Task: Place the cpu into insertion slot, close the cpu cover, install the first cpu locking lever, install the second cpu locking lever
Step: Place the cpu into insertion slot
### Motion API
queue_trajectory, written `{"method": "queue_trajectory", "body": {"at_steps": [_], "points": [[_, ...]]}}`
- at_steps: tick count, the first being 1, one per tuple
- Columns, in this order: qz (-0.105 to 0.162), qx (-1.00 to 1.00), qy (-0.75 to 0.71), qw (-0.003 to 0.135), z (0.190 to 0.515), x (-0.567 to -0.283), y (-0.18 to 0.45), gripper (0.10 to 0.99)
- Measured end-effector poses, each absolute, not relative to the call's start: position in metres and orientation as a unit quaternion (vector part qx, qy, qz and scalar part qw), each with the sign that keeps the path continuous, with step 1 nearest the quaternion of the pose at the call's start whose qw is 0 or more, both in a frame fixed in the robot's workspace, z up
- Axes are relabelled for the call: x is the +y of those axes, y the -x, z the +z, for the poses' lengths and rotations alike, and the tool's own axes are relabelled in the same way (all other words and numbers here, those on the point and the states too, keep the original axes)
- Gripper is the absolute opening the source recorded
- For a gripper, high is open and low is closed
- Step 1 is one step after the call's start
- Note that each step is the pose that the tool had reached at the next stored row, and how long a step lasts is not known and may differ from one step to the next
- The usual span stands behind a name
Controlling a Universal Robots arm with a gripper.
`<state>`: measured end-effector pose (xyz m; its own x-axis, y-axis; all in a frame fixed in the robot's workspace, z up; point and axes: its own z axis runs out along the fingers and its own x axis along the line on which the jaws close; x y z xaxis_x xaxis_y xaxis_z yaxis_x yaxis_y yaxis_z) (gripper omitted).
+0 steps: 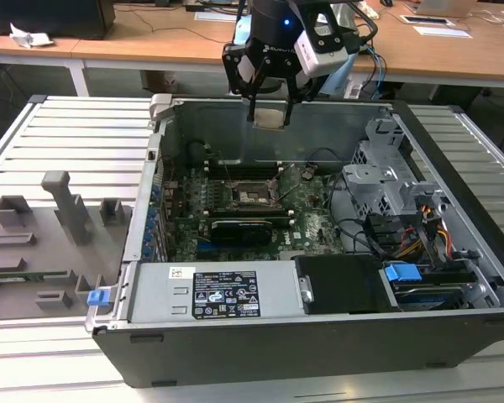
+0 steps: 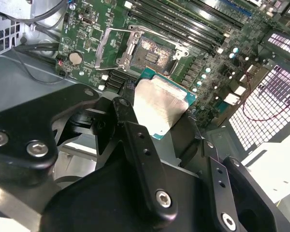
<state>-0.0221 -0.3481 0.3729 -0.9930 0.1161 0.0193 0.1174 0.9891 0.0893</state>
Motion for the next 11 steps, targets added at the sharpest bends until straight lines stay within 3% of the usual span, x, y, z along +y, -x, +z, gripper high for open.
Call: {"method": "queue_trajectory", "body": {"at_steps": [11], "points": [[-0.045,-0.997,0.066,0.007,0.3729,-0.3481,0.0221,0.541]]}}
